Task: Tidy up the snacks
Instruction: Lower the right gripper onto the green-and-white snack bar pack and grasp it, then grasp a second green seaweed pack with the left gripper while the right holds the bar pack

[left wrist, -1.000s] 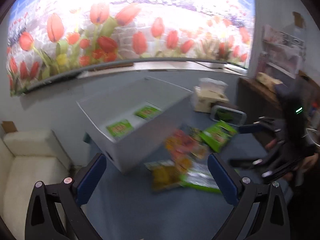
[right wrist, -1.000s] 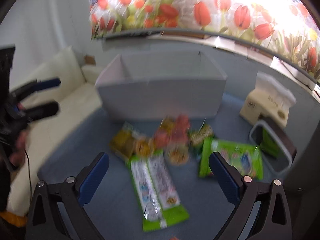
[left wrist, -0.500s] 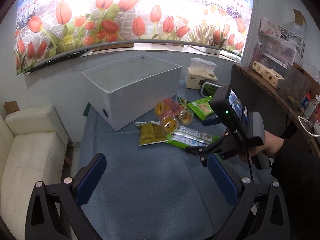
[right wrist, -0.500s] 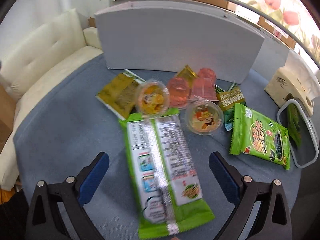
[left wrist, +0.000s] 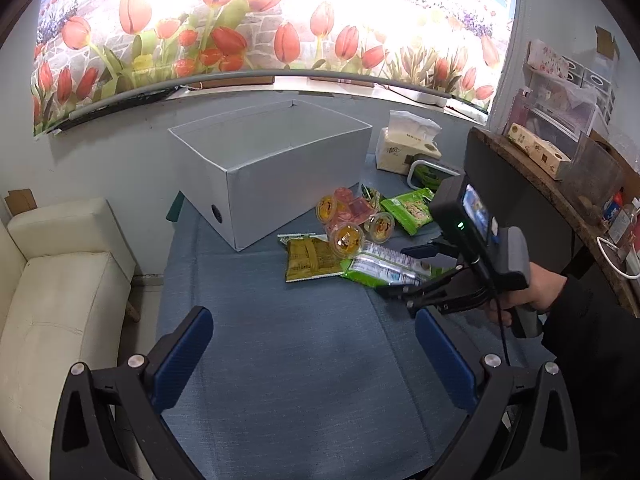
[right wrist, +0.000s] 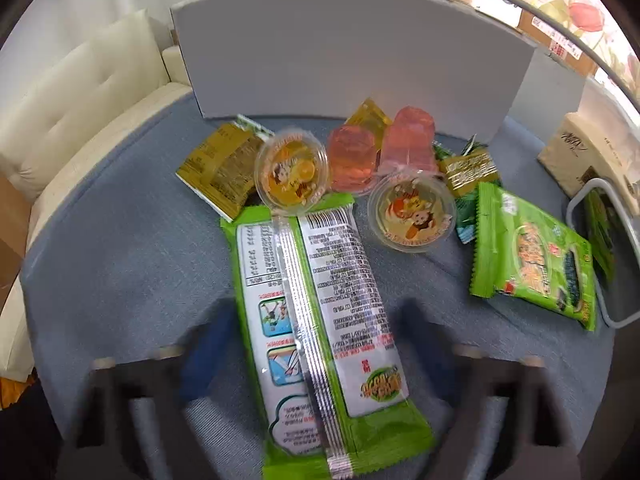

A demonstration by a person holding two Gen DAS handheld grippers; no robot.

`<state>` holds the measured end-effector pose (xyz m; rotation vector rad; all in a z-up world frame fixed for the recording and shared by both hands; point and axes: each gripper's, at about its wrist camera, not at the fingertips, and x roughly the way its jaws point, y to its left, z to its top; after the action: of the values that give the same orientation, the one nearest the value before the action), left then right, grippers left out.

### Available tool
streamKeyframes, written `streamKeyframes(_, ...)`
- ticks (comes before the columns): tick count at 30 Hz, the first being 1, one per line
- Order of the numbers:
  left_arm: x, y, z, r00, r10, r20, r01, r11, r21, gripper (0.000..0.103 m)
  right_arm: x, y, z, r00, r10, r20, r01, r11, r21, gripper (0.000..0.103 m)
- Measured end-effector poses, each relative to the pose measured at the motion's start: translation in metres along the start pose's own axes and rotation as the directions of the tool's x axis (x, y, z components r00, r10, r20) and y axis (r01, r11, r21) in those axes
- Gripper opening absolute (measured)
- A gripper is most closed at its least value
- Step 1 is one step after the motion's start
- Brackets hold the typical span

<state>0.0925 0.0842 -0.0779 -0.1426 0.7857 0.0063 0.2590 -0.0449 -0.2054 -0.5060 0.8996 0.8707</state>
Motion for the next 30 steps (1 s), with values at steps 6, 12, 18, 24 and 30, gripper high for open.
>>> streamKeyframes(6, 0.01, -0.007, 0.004, 1.0, -0.012, -0.008, 0.012, 1.0, 0.02, 0.103, -0.015, -0.005, -0.013, 0.998, 0.06, -0.025, -0.059, 0.998, 0.022, 0.067)
streamKeyframes(12, 0.029, -0.03, 0.018, 0.999, -0.041, -0.032, 0.045, 0.99, 0.132, 0.103, -0.059, -0.011, -0.05, 0.998, 0.042, 0.038, -0.044, 0.999, 0.029, 0.066)
streamKeyframes(18, 0.078, -0.089, 0.061, 0.99, -0.108, -0.086, 0.131, 0.932, 0.337, 0.103, -0.113, -0.022, -0.113, 0.997, -0.001, 0.075, -0.006, 0.996, 0.092, 0.066)
streamKeyframes(24, 0.155, -0.146, 0.102, 0.981, -0.13, -0.143, 0.179, 0.892, 0.415, 0.103, -0.136, -0.025, -0.153, 0.996, -0.059, 0.072, 0.046, 0.985, 0.165, 0.066)
streamKeyframes(30, 0.238, -0.191, 0.124, 0.964, -0.132, -0.232, 0.237, 0.821, 0.519, 0.103, -0.133, -0.029, -0.165, 0.995, -0.042, 0.086, 0.026, 0.983, 0.184, 0.066)
